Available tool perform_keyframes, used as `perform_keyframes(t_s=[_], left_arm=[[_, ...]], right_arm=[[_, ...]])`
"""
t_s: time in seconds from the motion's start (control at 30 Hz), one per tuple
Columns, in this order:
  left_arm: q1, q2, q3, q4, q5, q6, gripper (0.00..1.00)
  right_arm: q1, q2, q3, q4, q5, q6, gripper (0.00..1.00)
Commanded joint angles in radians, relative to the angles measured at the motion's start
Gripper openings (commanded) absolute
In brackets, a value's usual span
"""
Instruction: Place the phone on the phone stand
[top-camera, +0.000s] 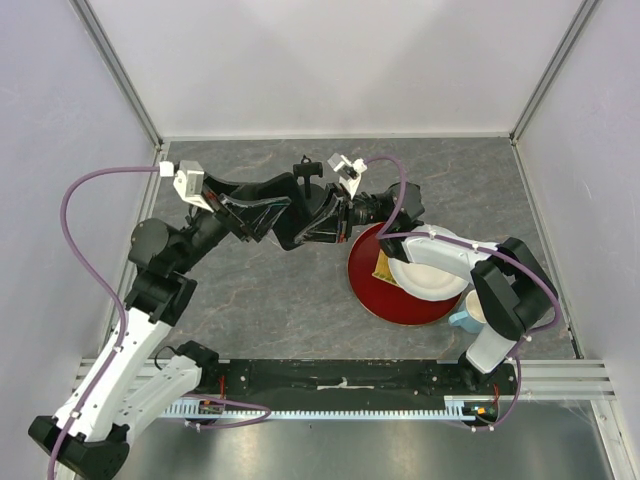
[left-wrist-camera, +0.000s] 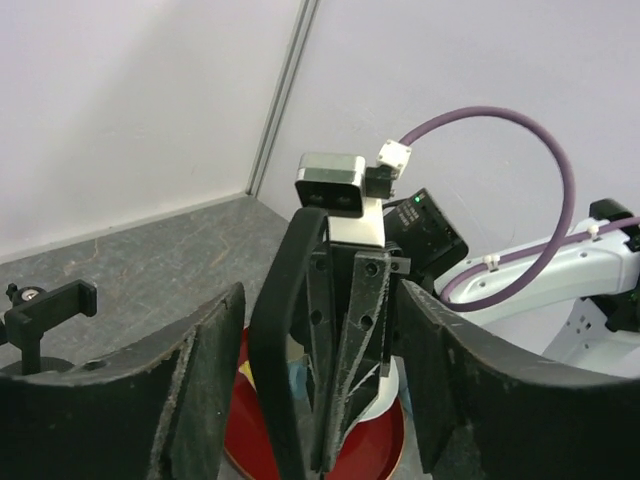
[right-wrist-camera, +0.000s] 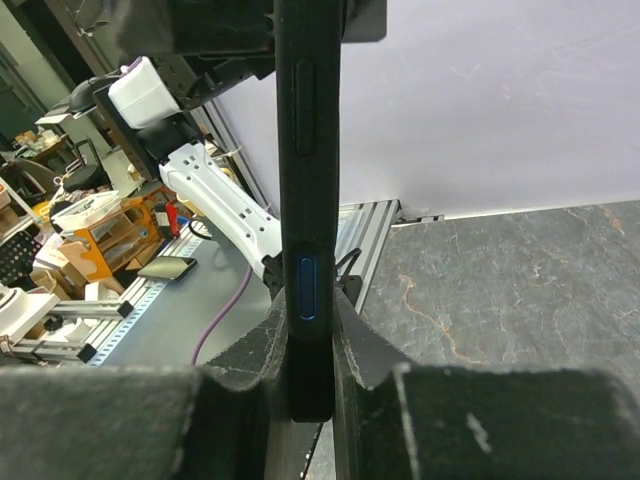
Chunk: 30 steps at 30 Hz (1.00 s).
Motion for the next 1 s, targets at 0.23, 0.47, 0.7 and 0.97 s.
perform_keyframes(t_s=[0.23, 0.47, 0.7, 0.97], left_arm=[[0.017, 0.074, 0.096, -0.048, 0.146, 0.053, 0.5], [0.029, 0.1, 0.198, -0.205, 0.232, 0.099, 0.45], [0.043, 0.117, 0.25, -0.304, 0.249, 0.103, 0.42], [0.054, 0.131, 0.267, -0.356, 0.255, 0.122, 0.28]], right_arm=[[-0.001, -0.026, 0.01, 0.242, -0.04, 0.101, 0.0], [-0.002, -0.015, 0.015, 0.248, -0.057, 0.107, 0.0], [-0.002, -0.006, 0.016, 0.25, -0.061, 0.107, 0.0], [-0.002, -0.005, 0.018, 0.241, -0.063, 0.104, 0.0]])
